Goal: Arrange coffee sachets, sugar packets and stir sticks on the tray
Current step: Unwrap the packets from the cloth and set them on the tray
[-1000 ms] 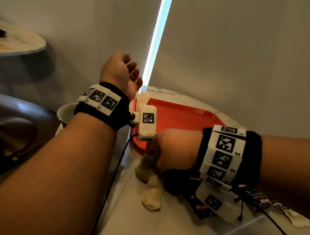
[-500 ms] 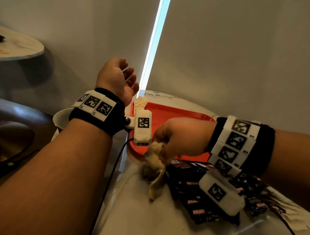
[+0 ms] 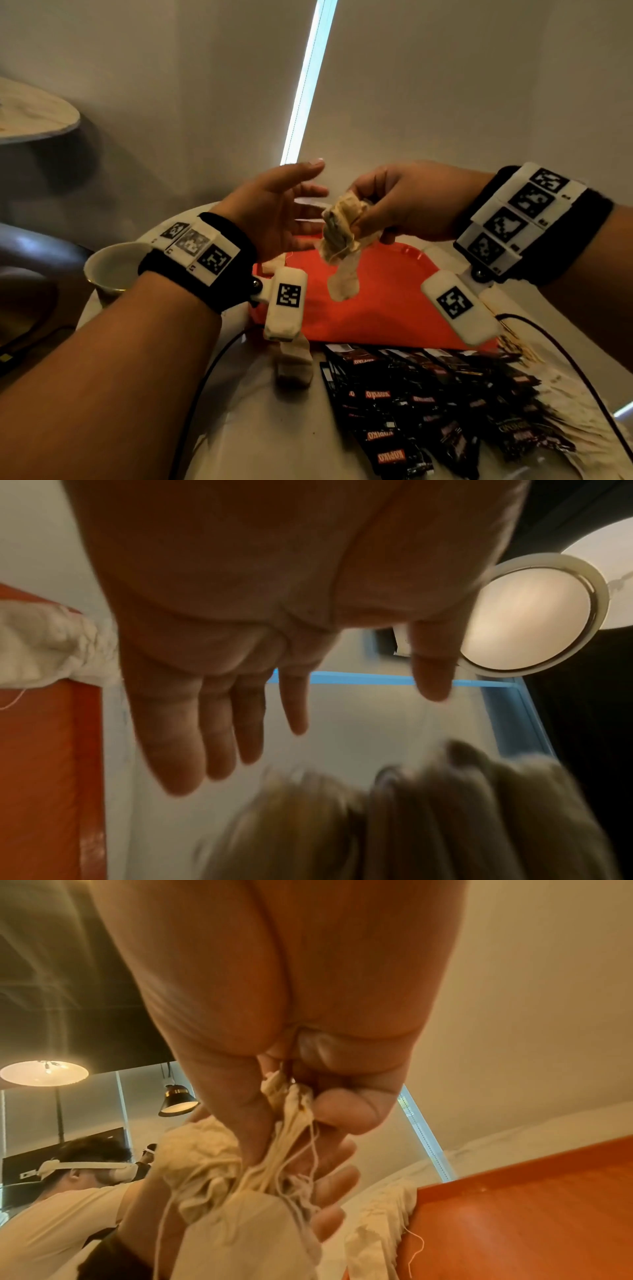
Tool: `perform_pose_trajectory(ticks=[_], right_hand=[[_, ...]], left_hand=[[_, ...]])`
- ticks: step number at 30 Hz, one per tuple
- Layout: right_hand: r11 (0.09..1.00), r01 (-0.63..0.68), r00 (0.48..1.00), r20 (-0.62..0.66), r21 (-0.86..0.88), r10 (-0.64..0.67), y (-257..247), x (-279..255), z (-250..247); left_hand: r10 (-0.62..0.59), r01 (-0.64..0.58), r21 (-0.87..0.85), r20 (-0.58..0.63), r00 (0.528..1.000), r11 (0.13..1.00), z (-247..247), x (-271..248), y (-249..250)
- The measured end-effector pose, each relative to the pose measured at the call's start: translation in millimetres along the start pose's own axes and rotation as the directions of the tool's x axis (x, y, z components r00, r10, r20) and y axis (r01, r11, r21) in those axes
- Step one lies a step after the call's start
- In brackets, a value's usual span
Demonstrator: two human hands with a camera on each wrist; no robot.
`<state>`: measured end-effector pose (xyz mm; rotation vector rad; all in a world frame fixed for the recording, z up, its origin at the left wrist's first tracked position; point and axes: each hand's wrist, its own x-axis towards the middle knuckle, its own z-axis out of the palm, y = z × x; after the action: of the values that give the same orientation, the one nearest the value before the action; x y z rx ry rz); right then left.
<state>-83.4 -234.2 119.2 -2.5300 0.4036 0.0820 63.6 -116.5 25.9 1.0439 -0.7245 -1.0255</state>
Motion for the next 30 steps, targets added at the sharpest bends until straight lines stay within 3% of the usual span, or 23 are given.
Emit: perform_pose_trajectory(ticks=[3, 6, 13, 18, 21, 23, 25, 27, 30], right_hand=[[0.999, 0.019, 1.000, 0.002, -0.028, -0.019, -1, 8, -2], [0.994, 0.028, 1.000, 0.002, -0.105, -0.028, -3, 13, 0], [0.986, 0.072, 0.985, -0.145, -0.151, -0.094, 2, 25, 10], [0.995, 0.092, 0.954, -0.290, 0.032, -0.079, 16, 29, 21], [0.983, 0.037, 0.935, -0.353, 0.180, 0.030, 28, 30, 28], [0.968, -0.072, 0.958, -0.252, 0.241, 0.134, 37, 29, 35], [0.987, -0.156, 0.986, -0.057, 0.035, 0.158, 44, 27, 43], [0.960, -0.146, 0.976, 0.122, -0.240, 0.179, 44, 26, 53], [0.920, -0.133, 0.943, 0.239, -0.369, 0.232, 36, 28, 67]], left_hand=[[-0.020, 0.017, 0.023, 0.166, 0.986, 1.000, 4, -2, -5], [-0.033, 0.024, 0.042, 0.235, 0.971, 0.999, 8, -2, -8], [-0.032, 0.013, 0.097, 0.193, 0.981, 0.995, 3, 3, -13], [0.011, -0.012, 0.014, 0.111, 0.994, 1.000, 2, 1, -13], [0.023, -0.023, -0.016, 0.025, 0.999, 1.000, 1, 3, -12], [0.047, -0.050, -0.058, -0.046, 0.998, 0.997, -5, 5, -8], [0.070, -0.079, -0.110, -0.085, 0.994, 0.991, -11, 4, -3], [0.112, -0.129, -0.159, -0.108, 0.988, 0.979, -17, 4, 2], [0.162, -0.193, -0.211, -0.155, 0.975, 0.958, -19, 4, 5]])
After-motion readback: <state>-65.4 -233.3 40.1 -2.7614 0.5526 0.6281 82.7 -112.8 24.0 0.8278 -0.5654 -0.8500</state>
